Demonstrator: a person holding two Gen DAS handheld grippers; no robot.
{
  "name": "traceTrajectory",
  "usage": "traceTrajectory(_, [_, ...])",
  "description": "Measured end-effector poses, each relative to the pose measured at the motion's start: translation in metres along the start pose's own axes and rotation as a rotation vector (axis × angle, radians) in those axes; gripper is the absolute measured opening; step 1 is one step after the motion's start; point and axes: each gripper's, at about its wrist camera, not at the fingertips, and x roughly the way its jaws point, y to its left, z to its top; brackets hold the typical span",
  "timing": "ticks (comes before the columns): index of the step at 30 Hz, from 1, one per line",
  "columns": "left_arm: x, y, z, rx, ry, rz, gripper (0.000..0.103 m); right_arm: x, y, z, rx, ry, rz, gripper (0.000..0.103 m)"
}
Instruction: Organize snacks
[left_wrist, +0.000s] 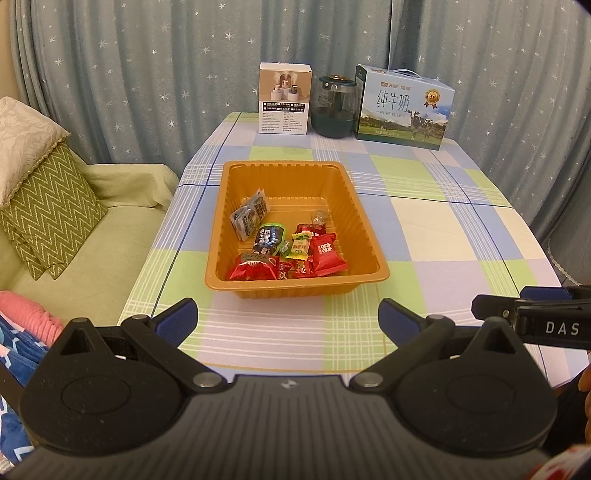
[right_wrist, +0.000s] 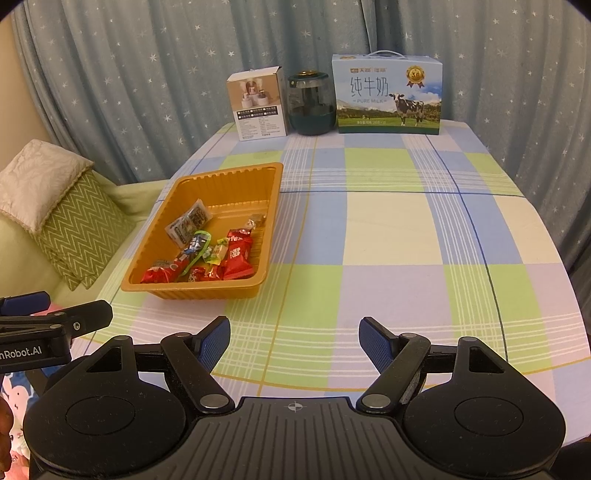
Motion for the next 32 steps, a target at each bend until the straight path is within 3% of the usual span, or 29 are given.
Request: traceTrajectory(32, [0.002,-0.0013,-0.0073,0.009,-0.028,-0.001,0.103,0.0025,-0.0017,-0.0051,0.004,0.003,-0.002,0.077])
